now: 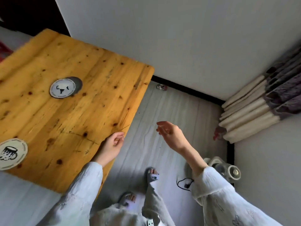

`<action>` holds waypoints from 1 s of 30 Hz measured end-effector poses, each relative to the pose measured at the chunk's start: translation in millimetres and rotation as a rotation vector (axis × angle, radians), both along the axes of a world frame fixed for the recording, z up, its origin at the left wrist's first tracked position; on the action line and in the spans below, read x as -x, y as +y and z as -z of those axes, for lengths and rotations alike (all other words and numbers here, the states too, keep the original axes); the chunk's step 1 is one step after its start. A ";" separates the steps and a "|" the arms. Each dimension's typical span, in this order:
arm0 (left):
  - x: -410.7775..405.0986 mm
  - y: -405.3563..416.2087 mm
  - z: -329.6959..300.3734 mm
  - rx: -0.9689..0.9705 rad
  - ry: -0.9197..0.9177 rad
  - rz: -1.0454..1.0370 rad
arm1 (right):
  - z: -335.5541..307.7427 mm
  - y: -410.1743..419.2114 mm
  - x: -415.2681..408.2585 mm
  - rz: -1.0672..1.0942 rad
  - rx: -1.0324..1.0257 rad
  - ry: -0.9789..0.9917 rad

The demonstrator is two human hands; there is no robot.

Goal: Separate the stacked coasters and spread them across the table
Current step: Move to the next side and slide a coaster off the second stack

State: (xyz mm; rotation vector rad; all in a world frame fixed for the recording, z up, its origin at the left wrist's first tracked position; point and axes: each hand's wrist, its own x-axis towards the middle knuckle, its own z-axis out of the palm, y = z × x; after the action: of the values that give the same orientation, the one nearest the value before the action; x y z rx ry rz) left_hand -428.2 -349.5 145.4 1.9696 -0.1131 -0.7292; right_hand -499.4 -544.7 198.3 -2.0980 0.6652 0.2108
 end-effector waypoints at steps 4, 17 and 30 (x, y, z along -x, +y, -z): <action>-13.3 -33.6 2.8 -0.029 0.018 -0.127 | 5.3 -35.9 -39.0 -0.127 -0.022 0.008; -95.3 -0.8 26.5 -0.211 -0.022 -0.357 | 43.5 -10.4 -194.9 -0.469 -0.065 0.096; -220.8 100.5 124.2 -0.748 0.084 -0.228 | 123.0 114.7 -381.0 -0.872 0.140 0.179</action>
State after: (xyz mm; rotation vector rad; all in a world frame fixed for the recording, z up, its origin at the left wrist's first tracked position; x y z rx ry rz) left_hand -207.4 -249.1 21.2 2.5888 0.4963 -0.7646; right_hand -118.5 -430.0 75.3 -2.4030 -0.1892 0.8569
